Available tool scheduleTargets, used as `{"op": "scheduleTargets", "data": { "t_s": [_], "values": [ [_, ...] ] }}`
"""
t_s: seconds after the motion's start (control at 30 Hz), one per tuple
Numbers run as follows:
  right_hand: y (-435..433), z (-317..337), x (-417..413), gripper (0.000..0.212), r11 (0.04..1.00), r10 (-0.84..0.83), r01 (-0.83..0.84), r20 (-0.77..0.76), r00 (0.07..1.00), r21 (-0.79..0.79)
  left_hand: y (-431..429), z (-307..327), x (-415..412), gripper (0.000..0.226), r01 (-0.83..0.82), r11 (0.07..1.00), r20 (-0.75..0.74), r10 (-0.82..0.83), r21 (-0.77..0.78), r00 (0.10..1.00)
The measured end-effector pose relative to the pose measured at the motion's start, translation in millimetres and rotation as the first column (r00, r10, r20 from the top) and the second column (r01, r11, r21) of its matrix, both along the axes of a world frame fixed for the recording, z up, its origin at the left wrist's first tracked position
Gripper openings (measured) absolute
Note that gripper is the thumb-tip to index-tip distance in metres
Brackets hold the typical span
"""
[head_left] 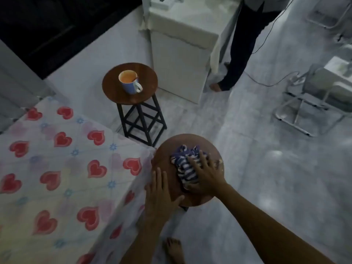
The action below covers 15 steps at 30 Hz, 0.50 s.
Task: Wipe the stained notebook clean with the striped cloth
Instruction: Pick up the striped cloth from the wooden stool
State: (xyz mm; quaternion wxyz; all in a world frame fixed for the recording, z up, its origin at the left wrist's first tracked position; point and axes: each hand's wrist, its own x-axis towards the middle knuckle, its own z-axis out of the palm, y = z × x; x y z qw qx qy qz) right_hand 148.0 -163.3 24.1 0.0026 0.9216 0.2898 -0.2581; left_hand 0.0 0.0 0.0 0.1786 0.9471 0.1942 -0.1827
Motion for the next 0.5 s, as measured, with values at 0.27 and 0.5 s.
{"op": "scheduleTargets", "data": {
  "t_s": [0.27,0.5],
  "values": [
    [1.8,-14.0,0.3,0.107,1.0,0.003,-0.005,0.062,0.998,0.022,-11.4,-24.0,5.6,0.125,0.001,1.0,0.115,-0.002,0.014,0.993],
    [6.3,-14.6,-12.6,0.094,0.999,-0.037,0.033,0.084,0.996,0.042,-11.7,-28.9,2.4,0.126,0.003,1.0,0.099,-0.006,0.031,0.995]
  ]
}}
